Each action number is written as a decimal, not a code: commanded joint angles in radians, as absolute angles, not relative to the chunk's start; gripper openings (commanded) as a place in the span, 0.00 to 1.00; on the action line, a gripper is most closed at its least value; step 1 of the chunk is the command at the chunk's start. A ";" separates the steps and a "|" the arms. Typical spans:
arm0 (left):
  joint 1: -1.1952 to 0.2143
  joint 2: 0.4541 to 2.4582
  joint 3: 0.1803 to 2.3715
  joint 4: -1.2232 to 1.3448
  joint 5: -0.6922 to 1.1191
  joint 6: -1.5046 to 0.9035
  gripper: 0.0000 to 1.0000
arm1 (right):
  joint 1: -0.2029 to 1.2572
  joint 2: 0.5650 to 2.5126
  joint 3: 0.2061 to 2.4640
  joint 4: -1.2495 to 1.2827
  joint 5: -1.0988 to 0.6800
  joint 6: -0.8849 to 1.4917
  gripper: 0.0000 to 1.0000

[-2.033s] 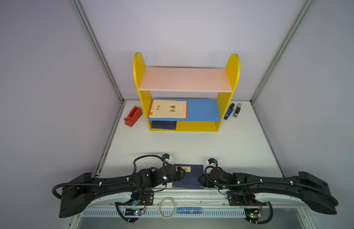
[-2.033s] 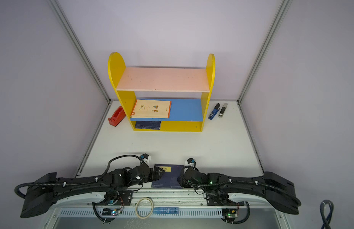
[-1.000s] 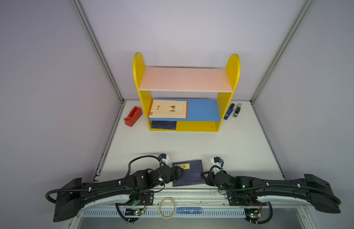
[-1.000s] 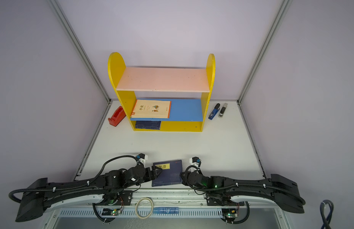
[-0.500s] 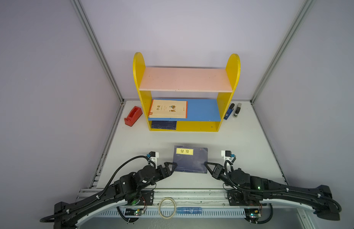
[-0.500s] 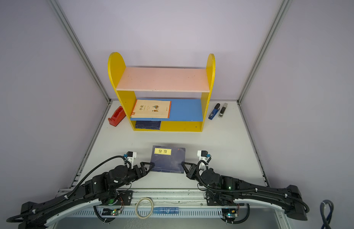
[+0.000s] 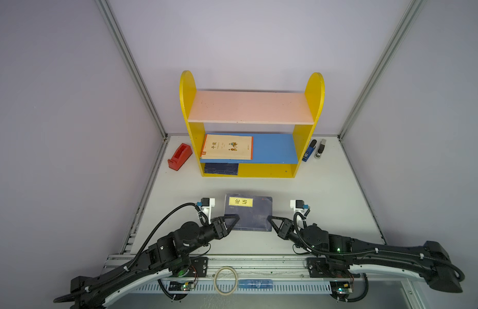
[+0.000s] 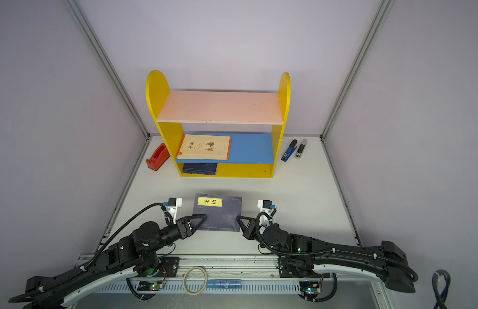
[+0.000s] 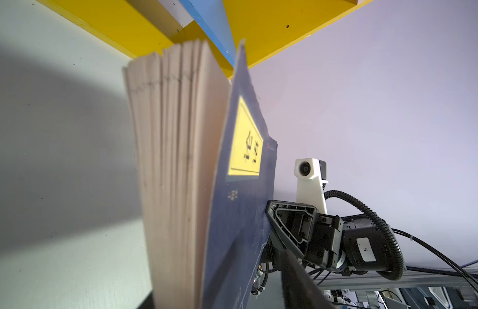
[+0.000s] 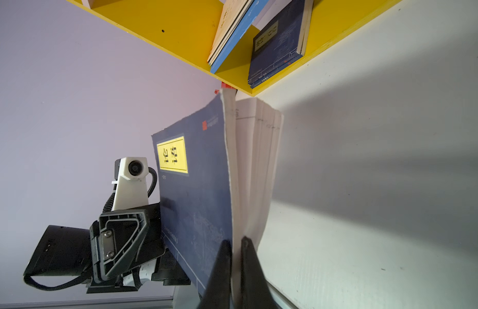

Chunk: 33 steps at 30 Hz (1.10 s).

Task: Stacking books/files
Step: Place the book on the bookshelf.

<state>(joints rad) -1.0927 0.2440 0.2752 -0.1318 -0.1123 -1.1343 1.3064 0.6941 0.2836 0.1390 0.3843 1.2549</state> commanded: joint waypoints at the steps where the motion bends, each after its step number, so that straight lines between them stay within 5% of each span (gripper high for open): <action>1: -1.086 0.227 0.294 -0.087 -0.094 -1.104 0.31 | 1.307 0.696 0.296 0.209 0.400 1.239 0.00; 5: -1.075 0.193 0.293 -0.097 -0.098 -1.108 0.12 | 1.308 0.681 0.293 0.201 0.418 1.231 0.00; 11: -1.047 0.127 0.293 -0.072 -0.123 -1.102 0.00 | 1.307 0.649 0.308 0.219 0.440 1.199 0.42; 16: -1.014 0.073 0.301 -0.002 -0.142 -1.088 0.00 | 1.309 0.695 0.310 0.344 0.454 1.207 0.57; 29: -0.984 0.073 0.329 0.042 -0.140 -1.099 0.00 | 1.351 1.111 0.332 1.028 0.454 1.216 0.54; 33: -0.981 0.041 0.319 0.019 -0.160 -1.106 0.00 | 1.368 1.143 0.341 1.096 0.474 1.214 0.40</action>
<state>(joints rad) -0.9844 0.0586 0.3199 -0.0345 -0.1402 -1.1015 1.3575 1.1267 0.3351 0.9466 0.4461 1.2255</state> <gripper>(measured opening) 0.124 0.406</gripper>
